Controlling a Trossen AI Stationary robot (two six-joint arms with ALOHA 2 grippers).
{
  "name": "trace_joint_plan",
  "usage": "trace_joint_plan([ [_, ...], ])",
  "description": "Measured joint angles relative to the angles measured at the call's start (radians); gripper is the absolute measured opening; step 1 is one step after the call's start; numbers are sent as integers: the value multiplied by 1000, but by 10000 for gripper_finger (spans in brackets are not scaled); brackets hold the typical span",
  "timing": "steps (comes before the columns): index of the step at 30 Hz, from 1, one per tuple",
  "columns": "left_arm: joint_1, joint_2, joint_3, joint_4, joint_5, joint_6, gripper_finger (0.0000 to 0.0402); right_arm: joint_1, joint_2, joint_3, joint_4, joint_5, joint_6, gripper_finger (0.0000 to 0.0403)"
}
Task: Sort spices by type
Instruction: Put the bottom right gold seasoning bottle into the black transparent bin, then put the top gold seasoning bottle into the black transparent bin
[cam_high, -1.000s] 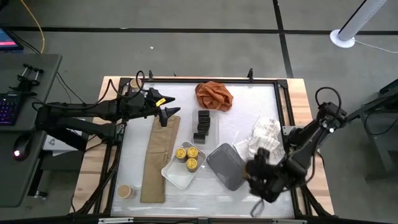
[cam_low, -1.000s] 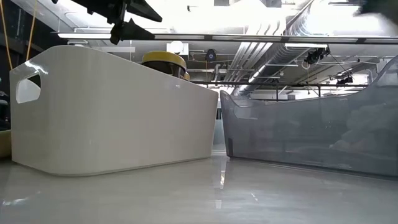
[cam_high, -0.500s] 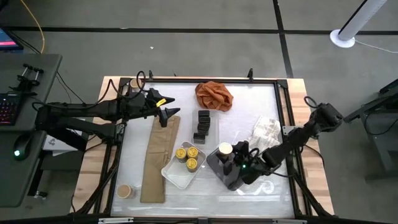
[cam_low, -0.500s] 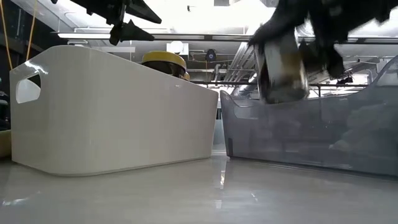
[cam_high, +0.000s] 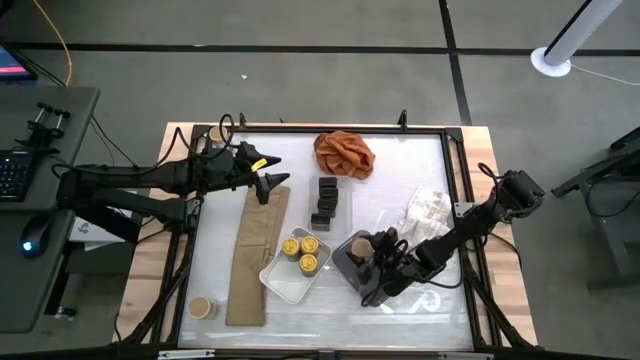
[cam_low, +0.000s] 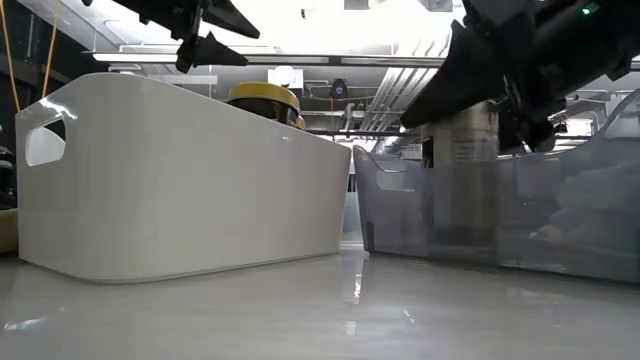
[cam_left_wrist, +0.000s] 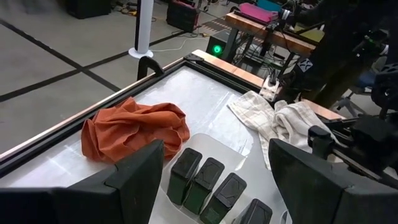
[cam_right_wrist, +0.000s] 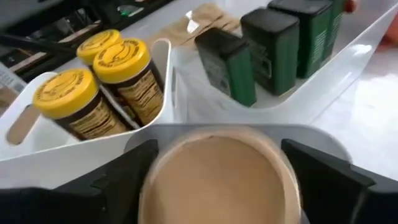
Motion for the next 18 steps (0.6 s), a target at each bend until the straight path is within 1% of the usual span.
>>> trace_joint_plan([
  [3,0,0,0,0,-1,0,274,-1,0,0,-6,-15,-16,346],
  [5,0,0,0,0,-2,0,274,-6,0,1,-22,-19,-61,349],
  [8,0,0,0,0,-3,0,274,-17,-1,1,-24,-32,-72,351],
  [11,0,0,0,0,-3,0,274,-25,-18,7,-27,-106,-106,353],
  [14,0,0,0,2,-6,4,274,-31,-46,26,-64,-173,-182,353],
  [16,0,0,0,5,-19,11,274,-31,-73,43,-107,-176,-223,353],
  [18,2,-2,1,0,-24,0,274,-31,-105,62,-169,-157,-255,354],
])
